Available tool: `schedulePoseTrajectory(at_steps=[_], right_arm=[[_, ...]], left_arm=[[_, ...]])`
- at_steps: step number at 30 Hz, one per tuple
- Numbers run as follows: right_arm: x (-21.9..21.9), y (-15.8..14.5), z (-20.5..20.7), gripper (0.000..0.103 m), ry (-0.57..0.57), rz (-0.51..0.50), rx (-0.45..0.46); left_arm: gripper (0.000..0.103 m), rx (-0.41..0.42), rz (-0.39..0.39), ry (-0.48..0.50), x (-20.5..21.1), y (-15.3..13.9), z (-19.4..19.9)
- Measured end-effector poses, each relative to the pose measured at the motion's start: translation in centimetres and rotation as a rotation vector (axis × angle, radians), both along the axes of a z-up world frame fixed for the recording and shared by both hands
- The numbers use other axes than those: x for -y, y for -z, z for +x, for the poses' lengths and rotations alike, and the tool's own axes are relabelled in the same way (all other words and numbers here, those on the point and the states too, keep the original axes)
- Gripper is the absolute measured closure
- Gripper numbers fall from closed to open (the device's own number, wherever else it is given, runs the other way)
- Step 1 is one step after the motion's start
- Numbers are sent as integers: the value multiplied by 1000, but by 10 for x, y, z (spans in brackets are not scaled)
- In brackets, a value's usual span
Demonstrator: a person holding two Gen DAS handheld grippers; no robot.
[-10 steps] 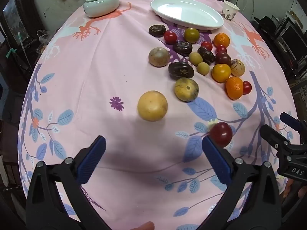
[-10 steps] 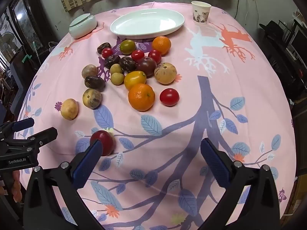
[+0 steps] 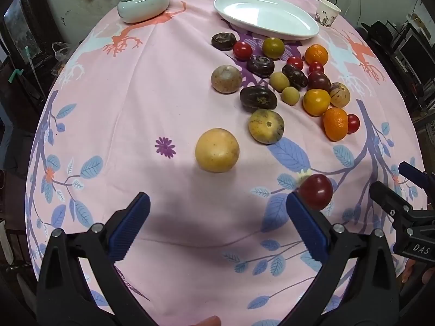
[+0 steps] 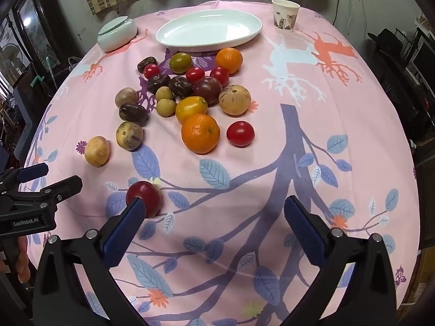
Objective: Organize fruits
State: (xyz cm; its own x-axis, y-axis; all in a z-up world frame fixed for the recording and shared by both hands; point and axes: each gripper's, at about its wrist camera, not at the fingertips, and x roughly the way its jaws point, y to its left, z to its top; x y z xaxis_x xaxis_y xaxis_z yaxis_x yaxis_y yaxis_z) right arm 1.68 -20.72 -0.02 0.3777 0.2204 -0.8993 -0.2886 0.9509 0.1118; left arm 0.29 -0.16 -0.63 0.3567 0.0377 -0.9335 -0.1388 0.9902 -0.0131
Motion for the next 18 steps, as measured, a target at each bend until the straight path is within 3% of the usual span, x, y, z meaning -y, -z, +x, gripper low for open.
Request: schedulePoseTrajectory(at_steps=[18], right_arm=[[-4, 9, 7, 1, -2, -8, -14]], left_arm=[[2, -13, -40, -24, -8, 3, 6]])
